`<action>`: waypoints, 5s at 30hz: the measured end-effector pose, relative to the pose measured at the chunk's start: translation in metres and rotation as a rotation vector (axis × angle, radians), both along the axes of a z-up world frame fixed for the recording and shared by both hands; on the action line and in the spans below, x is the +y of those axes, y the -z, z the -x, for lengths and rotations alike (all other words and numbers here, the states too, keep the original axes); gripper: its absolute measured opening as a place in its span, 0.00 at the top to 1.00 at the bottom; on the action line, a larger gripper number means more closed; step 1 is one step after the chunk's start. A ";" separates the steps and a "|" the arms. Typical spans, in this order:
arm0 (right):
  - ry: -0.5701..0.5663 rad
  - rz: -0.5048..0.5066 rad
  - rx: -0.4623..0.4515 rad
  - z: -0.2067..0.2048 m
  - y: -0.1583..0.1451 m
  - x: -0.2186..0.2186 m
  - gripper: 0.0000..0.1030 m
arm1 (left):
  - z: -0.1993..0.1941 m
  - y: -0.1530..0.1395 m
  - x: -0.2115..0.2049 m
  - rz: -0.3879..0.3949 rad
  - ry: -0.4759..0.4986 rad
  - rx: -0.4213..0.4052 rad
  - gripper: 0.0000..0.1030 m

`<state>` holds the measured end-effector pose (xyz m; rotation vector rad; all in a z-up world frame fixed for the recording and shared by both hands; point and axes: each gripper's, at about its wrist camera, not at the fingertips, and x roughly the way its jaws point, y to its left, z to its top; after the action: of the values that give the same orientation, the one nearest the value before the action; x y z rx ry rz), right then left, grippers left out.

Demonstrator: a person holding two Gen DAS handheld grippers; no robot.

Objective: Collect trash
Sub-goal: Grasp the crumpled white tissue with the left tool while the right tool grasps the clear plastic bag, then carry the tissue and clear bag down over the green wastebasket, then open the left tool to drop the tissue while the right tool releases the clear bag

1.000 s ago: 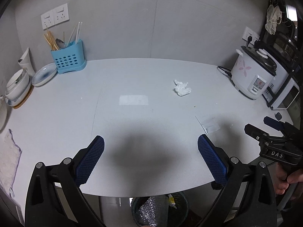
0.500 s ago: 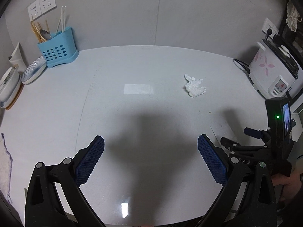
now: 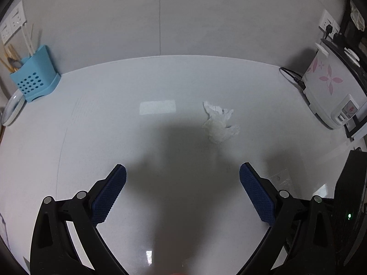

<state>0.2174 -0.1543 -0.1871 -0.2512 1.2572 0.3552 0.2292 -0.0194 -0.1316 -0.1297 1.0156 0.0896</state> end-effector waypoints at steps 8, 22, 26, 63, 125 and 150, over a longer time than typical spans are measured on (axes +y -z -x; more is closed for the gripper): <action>0.011 -0.030 -0.008 -0.012 -0.002 -0.021 1.00 | -0.064 0.022 -0.026 0.002 0.059 0.010 0.06; 0.096 -0.068 -0.010 -0.031 -0.018 -0.083 0.55 | -0.107 0.069 -0.041 -0.051 0.051 0.112 0.56; 0.068 -0.042 0.015 -0.032 -0.014 -0.071 0.42 | -0.110 0.068 -0.041 -0.069 0.047 0.123 0.86; 0.138 0.035 -0.064 0.011 -0.026 -0.043 0.81 | 0.079 -0.034 0.037 -0.015 -0.064 -0.033 0.90; 0.004 -0.087 -0.093 0.314 0.051 -0.015 0.81 | 0.359 0.123 -0.006 0.136 0.043 0.016 0.90; -0.084 -0.046 0.076 0.313 0.192 -0.026 0.80 | 0.347 0.309 -0.035 0.164 -0.018 0.196 0.42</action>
<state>-0.0956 -0.1802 -0.3792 -0.2537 1.3140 0.4692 -0.1176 -0.0544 -0.4409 -0.2841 1.2170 0.0354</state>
